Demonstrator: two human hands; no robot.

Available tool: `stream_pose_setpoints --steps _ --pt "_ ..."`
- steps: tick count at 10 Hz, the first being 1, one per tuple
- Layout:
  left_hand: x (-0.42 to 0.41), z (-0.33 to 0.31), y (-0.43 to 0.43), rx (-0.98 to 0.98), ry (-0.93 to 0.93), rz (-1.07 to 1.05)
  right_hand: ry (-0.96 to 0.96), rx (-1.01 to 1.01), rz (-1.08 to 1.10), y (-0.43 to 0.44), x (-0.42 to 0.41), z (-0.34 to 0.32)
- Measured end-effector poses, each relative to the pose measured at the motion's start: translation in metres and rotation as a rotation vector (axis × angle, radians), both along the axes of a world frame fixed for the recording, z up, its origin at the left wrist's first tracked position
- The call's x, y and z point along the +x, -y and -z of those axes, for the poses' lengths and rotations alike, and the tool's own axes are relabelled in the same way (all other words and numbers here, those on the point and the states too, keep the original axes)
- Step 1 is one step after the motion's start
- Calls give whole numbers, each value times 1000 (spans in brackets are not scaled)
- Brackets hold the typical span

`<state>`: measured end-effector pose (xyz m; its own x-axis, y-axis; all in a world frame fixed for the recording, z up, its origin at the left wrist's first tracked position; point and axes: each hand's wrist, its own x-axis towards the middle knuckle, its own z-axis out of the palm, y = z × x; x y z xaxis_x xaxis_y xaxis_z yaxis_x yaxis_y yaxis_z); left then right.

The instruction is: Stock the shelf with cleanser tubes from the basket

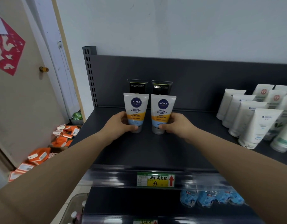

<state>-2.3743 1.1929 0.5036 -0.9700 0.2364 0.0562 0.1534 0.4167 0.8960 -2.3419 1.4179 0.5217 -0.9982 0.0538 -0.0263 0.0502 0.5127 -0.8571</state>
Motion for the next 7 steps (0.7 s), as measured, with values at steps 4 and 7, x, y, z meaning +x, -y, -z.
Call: stream_pose_setpoints --steps 4,7 --pt "3 1 2 -57 4 -42 44 110 -6 -11 5 -1" --pt "39 -25 -6 -463 -87 -117 -7 162 58 -40 47 -30"
